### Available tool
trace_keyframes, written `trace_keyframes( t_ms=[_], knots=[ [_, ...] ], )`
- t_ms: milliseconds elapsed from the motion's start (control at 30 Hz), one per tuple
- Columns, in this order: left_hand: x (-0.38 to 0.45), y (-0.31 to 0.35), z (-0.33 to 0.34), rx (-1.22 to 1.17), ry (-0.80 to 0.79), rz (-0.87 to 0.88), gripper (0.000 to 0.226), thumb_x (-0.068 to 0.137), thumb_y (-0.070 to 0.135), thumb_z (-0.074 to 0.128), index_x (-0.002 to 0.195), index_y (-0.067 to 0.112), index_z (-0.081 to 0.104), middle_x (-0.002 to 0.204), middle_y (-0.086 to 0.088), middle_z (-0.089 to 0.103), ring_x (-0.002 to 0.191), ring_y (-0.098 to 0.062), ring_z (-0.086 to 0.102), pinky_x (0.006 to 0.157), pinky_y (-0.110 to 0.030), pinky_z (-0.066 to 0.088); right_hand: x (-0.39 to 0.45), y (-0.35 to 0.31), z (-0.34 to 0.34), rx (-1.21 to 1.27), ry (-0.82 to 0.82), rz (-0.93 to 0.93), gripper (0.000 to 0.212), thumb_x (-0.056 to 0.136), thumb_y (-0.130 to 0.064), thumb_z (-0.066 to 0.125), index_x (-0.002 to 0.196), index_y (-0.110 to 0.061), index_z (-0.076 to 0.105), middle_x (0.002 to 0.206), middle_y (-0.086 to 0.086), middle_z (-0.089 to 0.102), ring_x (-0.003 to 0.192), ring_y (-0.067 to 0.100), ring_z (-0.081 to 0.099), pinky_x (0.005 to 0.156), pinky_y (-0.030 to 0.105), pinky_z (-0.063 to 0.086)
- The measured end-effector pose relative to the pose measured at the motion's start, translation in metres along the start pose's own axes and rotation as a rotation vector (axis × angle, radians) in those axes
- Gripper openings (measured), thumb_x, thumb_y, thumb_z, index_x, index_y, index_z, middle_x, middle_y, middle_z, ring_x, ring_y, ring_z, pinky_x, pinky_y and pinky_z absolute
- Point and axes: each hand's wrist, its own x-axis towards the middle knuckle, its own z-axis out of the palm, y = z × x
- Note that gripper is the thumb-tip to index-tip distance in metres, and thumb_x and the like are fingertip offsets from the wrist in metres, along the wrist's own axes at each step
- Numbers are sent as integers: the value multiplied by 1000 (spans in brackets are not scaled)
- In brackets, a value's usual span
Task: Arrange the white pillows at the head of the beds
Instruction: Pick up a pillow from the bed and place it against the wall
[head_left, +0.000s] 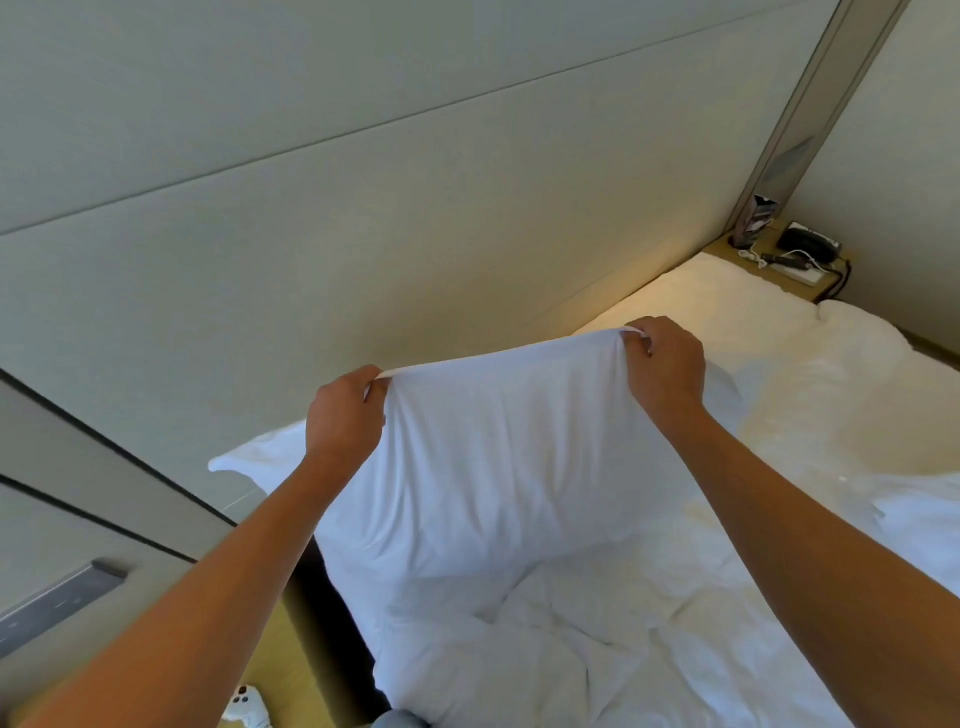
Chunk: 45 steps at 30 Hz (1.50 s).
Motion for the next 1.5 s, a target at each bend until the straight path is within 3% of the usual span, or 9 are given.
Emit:
trace_keyframes(
  t_ms=[133,233,400,600,767,867,1033,1300,1500],
  knots=[
    [-17,-12,7,34,-64,-64,33,104,27,45,76,17,59,62,-1,69,67,-23,66,67,-38,53,-16,6,21,17,-89,40,27,107,-23,58,119,-8,77,115,11,78,104,30,73,89,27,48],
    [-37,-21,24,53,-138,-115,34,104,27,46,73,22,58,63,-1,70,67,-23,67,67,-39,55,-36,19,31,0,-151,60,29,107,-23,58,122,-6,76,118,14,78,107,32,73,96,36,55],
    [-43,-14,38,47,-206,-114,35,104,25,47,71,22,57,53,-1,68,56,-12,68,61,-28,52,-33,42,25,-61,-188,59,29,107,-24,58,120,-7,77,114,15,78,107,36,72,95,44,58],
    [-2,10,38,-41,-165,-80,31,97,26,45,68,19,54,45,1,66,47,-9,64,60,-31,50,24,36,16,-76,-67,22,29,107,-25,56,116,-9,78,112,12,78,103,33,72,86,30,49],
    [15,-6,57,-193,-291,-270,26,98,28,50,88,14,68,54,-7,73,55,-25,75,74,-47,63,42,31,38,-216,-116,-72,27,106,-24,57,112,-9,78,104,14,77,97,34,70,85,40,55],
    [13,-19,79,-220,-359,-358,22,99,30,52,86,19,67,56,-8,72,58,-30,76,73,-50,64,29,45,65,-225,-221,-29,28,107,-22,54,116,-7,77,108,16,75,103,37,68,89,42,53],
    [35,-28,95,-188,-334,-322,27,99,30,46,76,23,60,51,-6,70,48,-12,71,75,-47,62,37,52,101,-203,-190,-6,27,108,-19,53,115,-5,75,106,17,74,102,37,67,90,44,53],
    [120,-27,83,-171,-205,-256,29,96,26,44,78,17,65,51,-4,70,49,-14,70,69,-45,63,109,17,142,-50,-34,20,24,105,-21,54,108,-8,74,101,11,74,92,29,69,81,37,52],
    [149,-55,97,-129,-323,-348,29,101,24,47,91,5,67,68,-10,75,60,-22,77,73,-51,64,109,15,192,-151,-277,46,28,107,-20,51,115,-4,73,110,17,73,105,36,67,91,45,55]
  ],
)
